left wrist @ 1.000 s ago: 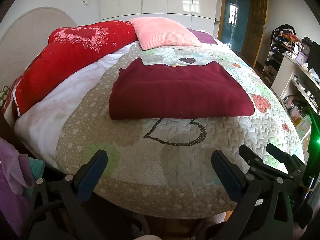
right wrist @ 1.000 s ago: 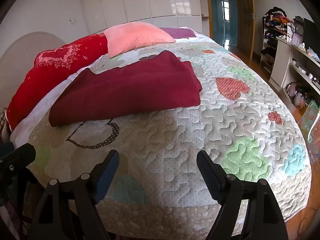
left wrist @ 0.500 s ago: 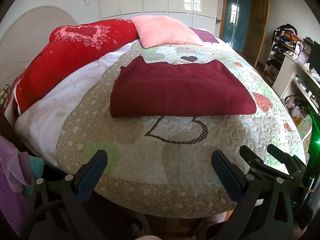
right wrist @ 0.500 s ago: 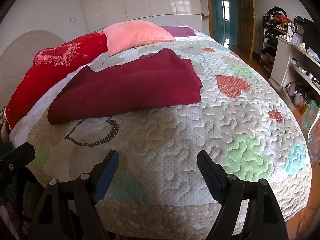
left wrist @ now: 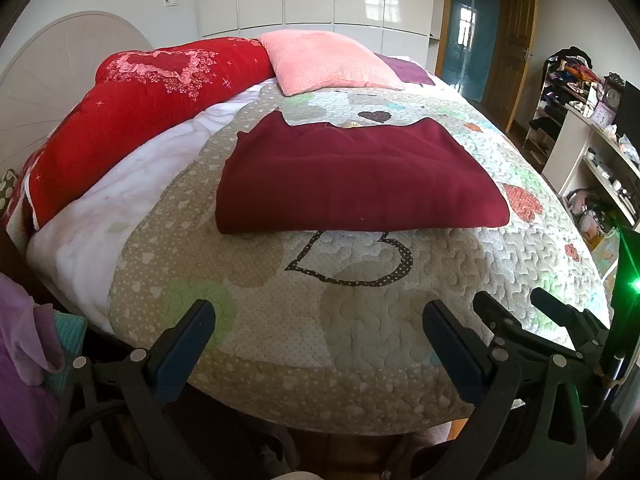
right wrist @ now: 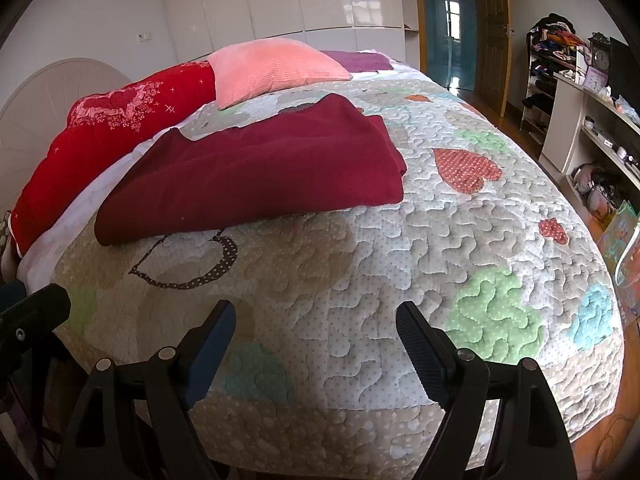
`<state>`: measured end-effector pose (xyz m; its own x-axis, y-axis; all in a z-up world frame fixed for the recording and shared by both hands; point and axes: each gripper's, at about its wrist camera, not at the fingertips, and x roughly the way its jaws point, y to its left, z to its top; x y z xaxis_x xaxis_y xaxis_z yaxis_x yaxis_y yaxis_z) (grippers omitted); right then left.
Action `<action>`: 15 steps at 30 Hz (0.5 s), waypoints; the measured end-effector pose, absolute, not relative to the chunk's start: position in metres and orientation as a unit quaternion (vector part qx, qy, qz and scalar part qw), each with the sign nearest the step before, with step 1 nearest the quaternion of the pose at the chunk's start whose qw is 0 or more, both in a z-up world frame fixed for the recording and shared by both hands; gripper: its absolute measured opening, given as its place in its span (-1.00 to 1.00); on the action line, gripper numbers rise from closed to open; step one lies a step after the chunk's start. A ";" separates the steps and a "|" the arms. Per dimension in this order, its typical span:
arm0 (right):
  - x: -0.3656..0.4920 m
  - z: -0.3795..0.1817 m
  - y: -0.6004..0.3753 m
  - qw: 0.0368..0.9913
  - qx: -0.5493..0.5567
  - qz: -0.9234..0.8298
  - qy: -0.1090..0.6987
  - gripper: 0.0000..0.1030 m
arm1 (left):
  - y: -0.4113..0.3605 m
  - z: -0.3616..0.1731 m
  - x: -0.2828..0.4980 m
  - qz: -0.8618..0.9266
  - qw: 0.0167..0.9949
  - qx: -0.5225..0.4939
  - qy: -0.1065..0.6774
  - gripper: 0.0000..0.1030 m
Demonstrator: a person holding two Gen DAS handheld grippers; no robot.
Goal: Fold small clothes
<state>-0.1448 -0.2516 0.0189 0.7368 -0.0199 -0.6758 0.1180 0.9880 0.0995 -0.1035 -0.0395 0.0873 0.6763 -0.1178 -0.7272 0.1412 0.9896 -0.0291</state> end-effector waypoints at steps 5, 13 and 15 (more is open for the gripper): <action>-0.145 0.019 -0.252 0.929 0.068 -0.037 0.361 0.67 | -0.041 0.087 -0.105 -0.077 0.915 0.014 0.396 1.00; -0.145 0.019 -0.252 0.930 0.067 -0.037 0.360 0.68 | -0.042 0.087 -0.105 -0.088 0.914 0.012 0.396 1.00; -0.145 0.020 -0.252 0.930 0.068 -0.039 0.359 0.68 | -0.041 0.087 -0.104 -0.087 0.913 0.008 0.398 1.00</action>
